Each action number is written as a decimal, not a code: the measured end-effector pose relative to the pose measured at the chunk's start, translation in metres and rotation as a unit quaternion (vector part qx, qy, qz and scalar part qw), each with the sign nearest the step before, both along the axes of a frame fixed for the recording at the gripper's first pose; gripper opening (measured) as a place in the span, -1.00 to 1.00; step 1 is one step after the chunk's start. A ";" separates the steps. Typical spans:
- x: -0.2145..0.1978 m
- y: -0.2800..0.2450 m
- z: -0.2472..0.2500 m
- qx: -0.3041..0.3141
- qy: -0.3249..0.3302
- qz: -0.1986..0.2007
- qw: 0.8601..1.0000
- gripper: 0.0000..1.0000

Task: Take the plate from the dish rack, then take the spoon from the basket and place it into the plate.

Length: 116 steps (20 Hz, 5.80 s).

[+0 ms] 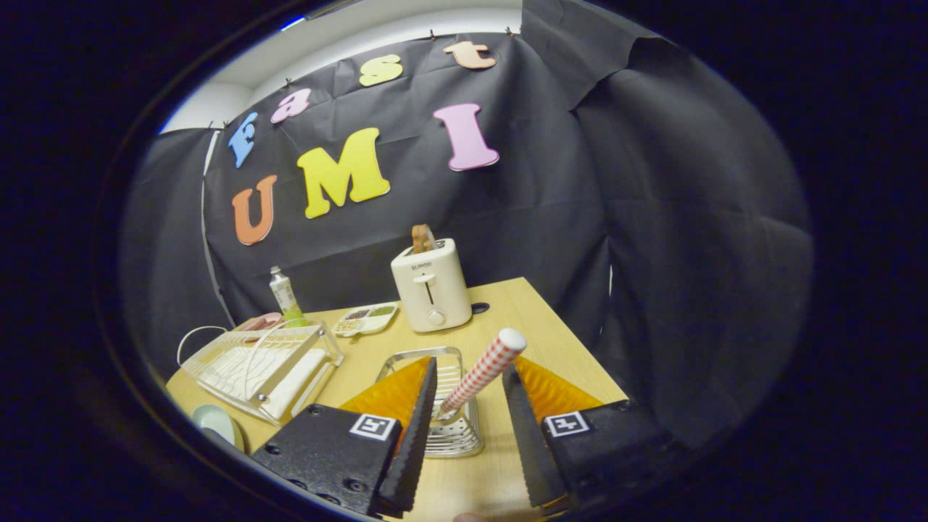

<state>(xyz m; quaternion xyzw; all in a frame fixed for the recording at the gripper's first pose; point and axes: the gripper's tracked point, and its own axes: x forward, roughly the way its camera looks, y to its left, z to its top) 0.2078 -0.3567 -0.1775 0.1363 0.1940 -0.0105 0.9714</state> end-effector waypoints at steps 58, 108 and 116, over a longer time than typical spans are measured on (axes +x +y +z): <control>-0.172 0.403 0.016 0.035 0.033 0.133 0.990 -0.65; -0.194 0.339 0.135 -0.107 -0.138 -0.021 0.984 1.00; -0.191 0.340 0.140 -0.108 -0.147 -0.022 0.983 1.00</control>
